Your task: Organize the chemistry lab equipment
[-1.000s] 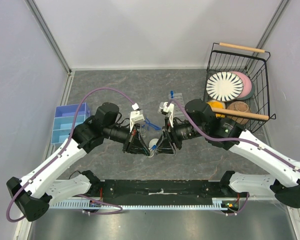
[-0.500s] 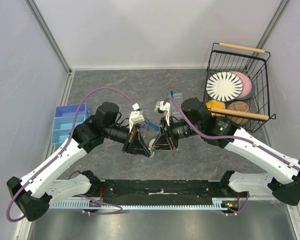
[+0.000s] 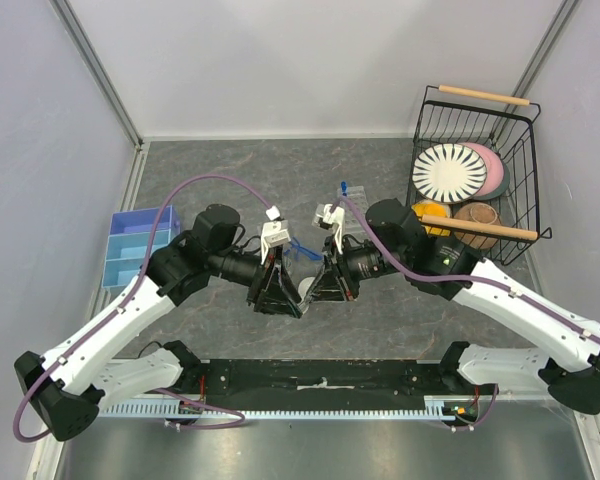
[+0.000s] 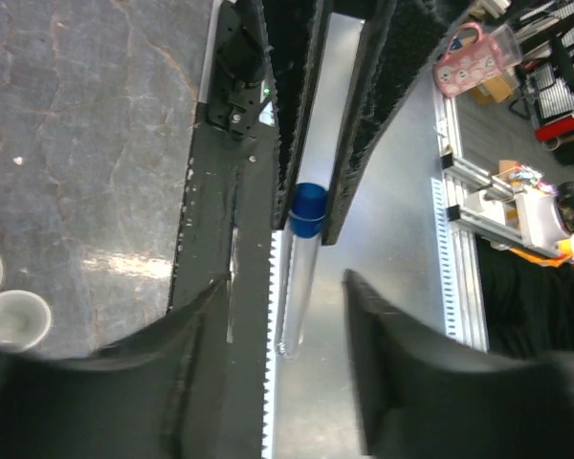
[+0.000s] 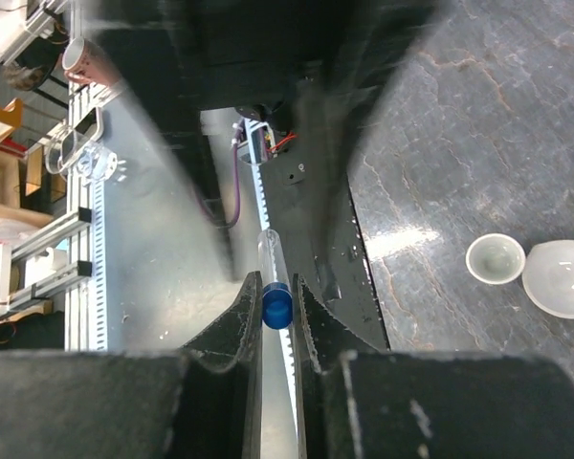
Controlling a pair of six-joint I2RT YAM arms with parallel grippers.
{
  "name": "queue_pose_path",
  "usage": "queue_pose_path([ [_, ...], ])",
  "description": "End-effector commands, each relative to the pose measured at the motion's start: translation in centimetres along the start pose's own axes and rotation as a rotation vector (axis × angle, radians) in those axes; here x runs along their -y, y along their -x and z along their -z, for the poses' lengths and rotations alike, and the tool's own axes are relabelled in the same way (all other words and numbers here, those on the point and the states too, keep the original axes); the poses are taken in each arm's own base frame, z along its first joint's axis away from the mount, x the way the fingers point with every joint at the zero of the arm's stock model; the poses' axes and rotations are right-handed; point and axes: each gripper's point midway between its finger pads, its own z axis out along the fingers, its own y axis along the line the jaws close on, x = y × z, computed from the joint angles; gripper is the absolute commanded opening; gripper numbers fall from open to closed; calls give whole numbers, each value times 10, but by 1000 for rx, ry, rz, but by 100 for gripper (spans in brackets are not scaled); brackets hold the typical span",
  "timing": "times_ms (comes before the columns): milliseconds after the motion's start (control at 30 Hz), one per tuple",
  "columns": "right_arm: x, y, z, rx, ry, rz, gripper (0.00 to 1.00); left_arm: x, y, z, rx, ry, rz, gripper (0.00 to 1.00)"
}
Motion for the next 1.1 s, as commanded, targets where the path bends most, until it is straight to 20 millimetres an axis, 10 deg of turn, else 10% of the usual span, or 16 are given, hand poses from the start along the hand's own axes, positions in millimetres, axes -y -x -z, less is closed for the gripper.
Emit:
queue_pose_path([
  [0,6,10,9,63,-74,31,0,-12,8,0,12,79,-7,99],
  [233,72,25,25,99,-445,-7,0,-65,13,28,40,483,18,100],
  [633,240,45,117,147,-1268,-108,0,-112,-2,61,42,817,91,100],
  [1067,337,82,80,106,-1294,-133,0,-127,-25,42,46,770,118,100],
])
